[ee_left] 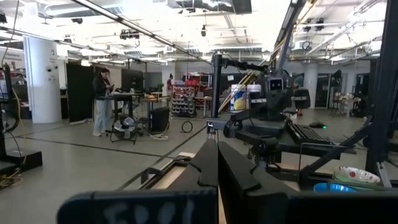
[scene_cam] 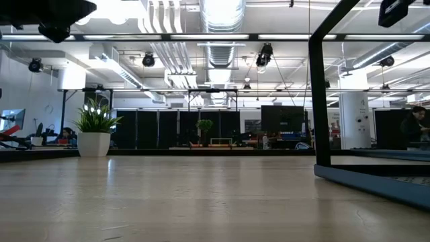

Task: Pick & Place Mini bowls
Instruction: Return to Home Position

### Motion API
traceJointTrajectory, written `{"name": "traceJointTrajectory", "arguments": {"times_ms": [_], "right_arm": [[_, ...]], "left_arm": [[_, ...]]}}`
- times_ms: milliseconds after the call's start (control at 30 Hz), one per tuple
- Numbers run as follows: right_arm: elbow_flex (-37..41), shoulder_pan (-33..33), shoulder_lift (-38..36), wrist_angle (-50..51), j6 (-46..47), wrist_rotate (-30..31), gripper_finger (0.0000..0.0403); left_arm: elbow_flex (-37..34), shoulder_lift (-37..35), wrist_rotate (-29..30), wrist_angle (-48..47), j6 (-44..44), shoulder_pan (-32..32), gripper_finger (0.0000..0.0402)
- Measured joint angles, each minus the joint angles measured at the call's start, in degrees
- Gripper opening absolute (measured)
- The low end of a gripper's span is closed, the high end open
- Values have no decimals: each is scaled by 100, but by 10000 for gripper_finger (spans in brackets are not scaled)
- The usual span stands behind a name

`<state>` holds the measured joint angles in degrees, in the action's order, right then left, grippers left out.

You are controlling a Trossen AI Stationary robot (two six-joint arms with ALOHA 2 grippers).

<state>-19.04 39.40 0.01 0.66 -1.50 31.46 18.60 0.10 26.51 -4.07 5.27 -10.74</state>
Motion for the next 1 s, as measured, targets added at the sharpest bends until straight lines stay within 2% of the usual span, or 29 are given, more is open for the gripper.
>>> {"name": "traceJointTrajectory", "arguments": {"times_ms": [300,600,733,867,1000], "right_arm": [[1068,-5,-3,-1274,-74,42,8],[1465,-9,-3,-1357,-95,350,8],[1626,-8,-3,-1370,145,366,8],[1755,-6,-3,-1307,283,629,8],[1807,-7,-1,-1263,-108,626,8]], "left_arm": [[-908,0,10,1030,-38,0,0],[-1799,0,13,2378,-81,0,0],[-1802,0,12,2292,-141,0,0],[-1808,0,12,2222,-33,0,0],[-1808,0,8,1711,63,0,0]]}}
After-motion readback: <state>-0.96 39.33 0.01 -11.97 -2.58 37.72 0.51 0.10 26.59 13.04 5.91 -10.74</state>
